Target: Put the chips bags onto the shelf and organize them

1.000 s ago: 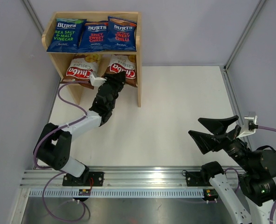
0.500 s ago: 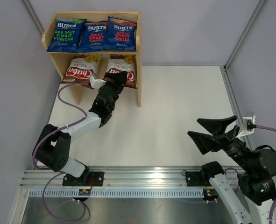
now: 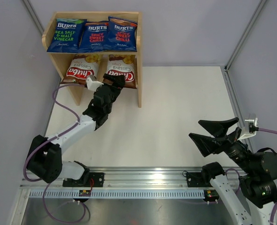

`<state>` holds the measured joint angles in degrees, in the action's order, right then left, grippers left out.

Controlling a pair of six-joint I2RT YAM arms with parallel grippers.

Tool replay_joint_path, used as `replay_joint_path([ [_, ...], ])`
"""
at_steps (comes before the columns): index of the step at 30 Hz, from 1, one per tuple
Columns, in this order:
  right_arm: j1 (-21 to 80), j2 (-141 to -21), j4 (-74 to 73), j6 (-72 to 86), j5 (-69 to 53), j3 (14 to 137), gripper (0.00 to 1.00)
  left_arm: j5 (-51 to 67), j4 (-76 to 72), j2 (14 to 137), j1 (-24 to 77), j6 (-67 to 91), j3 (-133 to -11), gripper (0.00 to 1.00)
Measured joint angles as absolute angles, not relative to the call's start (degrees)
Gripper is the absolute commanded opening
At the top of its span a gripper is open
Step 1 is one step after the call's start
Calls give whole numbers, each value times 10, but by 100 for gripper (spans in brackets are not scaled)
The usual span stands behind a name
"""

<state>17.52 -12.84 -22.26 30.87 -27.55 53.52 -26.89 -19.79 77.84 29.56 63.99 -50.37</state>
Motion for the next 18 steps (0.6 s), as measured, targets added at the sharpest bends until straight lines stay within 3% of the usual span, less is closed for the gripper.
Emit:
replay_joint_path([
  [12,175,-145,-227,293,-273,526,99,-270,-113,634,296,598,-443,99],
  [18,175,-179,-284,254,-197,528,99,-269,32,492,301,552,-411,99],
])
